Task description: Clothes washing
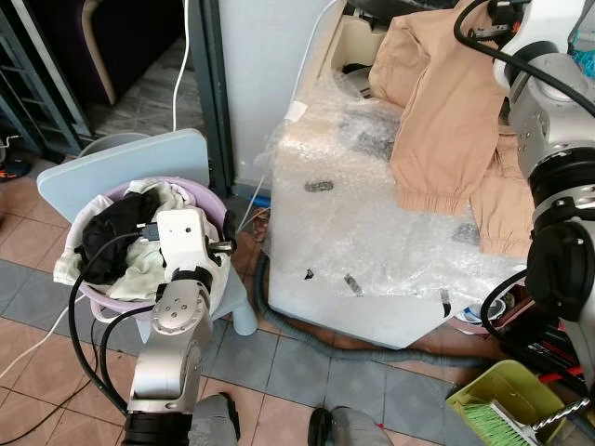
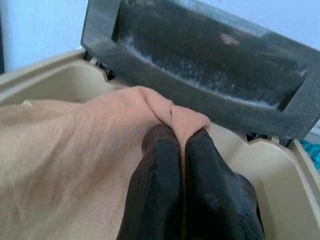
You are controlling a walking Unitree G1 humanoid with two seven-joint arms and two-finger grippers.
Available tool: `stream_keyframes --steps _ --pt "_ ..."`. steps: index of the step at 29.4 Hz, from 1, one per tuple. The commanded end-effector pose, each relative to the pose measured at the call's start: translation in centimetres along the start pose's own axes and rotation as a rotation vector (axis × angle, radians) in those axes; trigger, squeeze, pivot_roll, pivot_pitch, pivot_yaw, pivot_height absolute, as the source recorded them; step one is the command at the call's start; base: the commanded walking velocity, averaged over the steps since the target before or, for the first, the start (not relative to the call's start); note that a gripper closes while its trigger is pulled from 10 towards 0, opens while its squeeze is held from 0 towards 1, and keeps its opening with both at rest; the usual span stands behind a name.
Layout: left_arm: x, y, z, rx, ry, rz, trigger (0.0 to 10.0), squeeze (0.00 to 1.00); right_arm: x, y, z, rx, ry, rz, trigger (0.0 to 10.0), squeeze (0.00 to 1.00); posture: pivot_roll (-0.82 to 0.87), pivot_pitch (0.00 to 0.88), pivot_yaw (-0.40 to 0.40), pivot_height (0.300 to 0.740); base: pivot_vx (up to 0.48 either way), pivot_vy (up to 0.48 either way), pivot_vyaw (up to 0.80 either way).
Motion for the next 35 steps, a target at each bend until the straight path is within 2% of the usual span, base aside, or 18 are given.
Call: stream_keyframes --steps 1,2,5,7,8,9,12,13,15,16,19,22,24,25,26,27,32,35 --pt "0.1 0.0 0.3 0.004 0.005 -0.008 10.0 0.00 -0.6 -3.4 1.0 -0.070 -0.015 -0.136 10.0 1.00 0.05 0.100 -0.066 0.740 0.000 0.000 0.00" --pt "0.1 -0.1 0.2 0.006 0.005 -0.009 10.0 0.00 -0.8 -3.8 1.4 -0.138 -0.008 -0.143 10.0 1.00 0.05 0.100 -0.065 0.740 0.000 0.000 0.00" --pt "0.0 -0.2 0.1 0.008 0.003 -0.014 10.0 0.00 -1.0 -3.4 2.3 -0.240 -0.011 -0.115 10.0 1.00 0.05 0.100 -0.064 0.740 0.000 0.000 0.00" --pt "0.0 -0.3 0.1 0.009 0.000 -0.018 10.0 0.00 -1.2 -2.7 3.4 -0.266 -0.005 -0.094 10.0 1.00 0.04 0.099 -0.066 0.740 0.000 0.000 0.00" --pt "0.0 -0.3 0.1 0.009 0.000 -0.018 10.0 0.00 -1.2 -2.7 3.4 -0.266 -0.005 -0.094 10.0 1.00 0.04 0.099 -0.066 0.740 0.000 0.000 0.00" --pt "0.0 -0.4 0.2 0.007 -0.003 -0.020 10.0 0.00 -1.7 -2.2 4.8 -0.304 -0.025 -0.075 10.0 1.00 0.03 0.099 -0.067 0.740 0.000 0.000 0.00" --pt "-0.1 -0.5 0.3 0.002 -0.006 -0.024 10.0 0.00 -2.3 -2.1 6.7 -0.306 -0.066 -0.068 10.0 1.00 0.02 0.100 -0.066 0.740 0.000 0.000 0.00" --pt "-0.1 -0.5 0.5 0.000 -0.010 -0.027 10.0 0.00 -2.7 -2.5 7.4 -0.312 -0.085 -0.075 10.0 0.87 0.02 0.100 -0.065 0.740 0.000 0.000 0.00" --pt "-0.2 -0.7 0.8 -0.003 -0.020 -0.031 10.0 0.00 -3.4 -3.5 8.7 -0.324 -0.117 -0.093 10.0 0.43 0.00 0.100 -0.058 0.740 0.000 0.000 0.00" --pt "-0.2 -0.8 1.1 -0.003 -0.036 -0.032 10.0 0.00 -4.2 -5.1 9.7 -0.309 -0.144 -0.133 10.0 0.00 0.00 0.098 -0.056 0.740 0.000 0.000 0.00" --pt "0.0 -0.7 1.3 -0.001 -0.047 -0.030 10.0 0.00 -5.4 -8.2 10.5 -0.238 -0.160 -0.223 10.0 0.00 -0.01 0.094 -0.047 0.740 0.000 0.000 0.00" --pt "0.3 -0.5 1.3 -0.001 -0.050 -0.026 10.0 0.00 -6.0 -10.5 10.0 -0.185 -0.119 -0.308 10.0 0.00 -0.01 0.094 -0.045 0.740 0.000 0.000 0.00" --pt "0.3 -0.4 1.3 -0.002 -0.050 -0.025 10.0 0.00 -6.2 -11.2 9.7 -0.161 -0.100 -0.336 10.0 0.00 -0.01 0.093 -0.047 0.740 0.000 0.000 0.00" --pt "0.3 -0.4 1.2 -0.002 -0.051 -0.025 10.0 0.00 -6.4 -11.8 9.1 -0.144 -0.058 -0.354 2.5 0.00 -0.01 0.093 -0.048 0.740 0.000 0.000 0.00" --pt "0.3 -0.4 1.2 -0.002 -0.051 -0.025 10.0 0.00 -6.6 -12.4 8.7 -0.125 -0.036 -0.372 2.5 0.00 -0.01 0.093 -0.049 0.740 0.000 0.000 0.00" --pt "0.3 -0.5 1.2 -0.003 -0.050 -0.026 10.0 0.00 -6.7 -12.9 8.4 -0.101 -0.020 -0.390 0.0 0.00 0.00 0.095 -0.052 0.740 0.000 0.000 0.00" --pt "0.1 -0.6 1.1 -0.005 -0.040 -0.031 10.0 0.00 -6.9 -13.9 7.8 -0.054 -0.011 -0.429 0.0 0.00 0.00 0.095 -0.054 0.740 0.000 0.000 0.00" --pt "-0.1 -0.7 0.8 -0.003 -0.031 -0.035 10.0 0.00 -6.7 -14.3 6.6 -0.005 0.022 -0.448 0.0 0.00 0.02 0.098 -0.056 0.740 0.000 0.000 0.00"
Point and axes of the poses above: a point about 5 cm out from each wrist's last joint towards the gripper, its own x axis pointing out of the wrist towards the gripper, its own y axis along the axis of the wrist's last joint, z = x × y, the point moved 4 cm from there along x, pointing out of the wrist towards the gripper, and after that the axes turned 15 degrees about x, right-handed, at the moved point
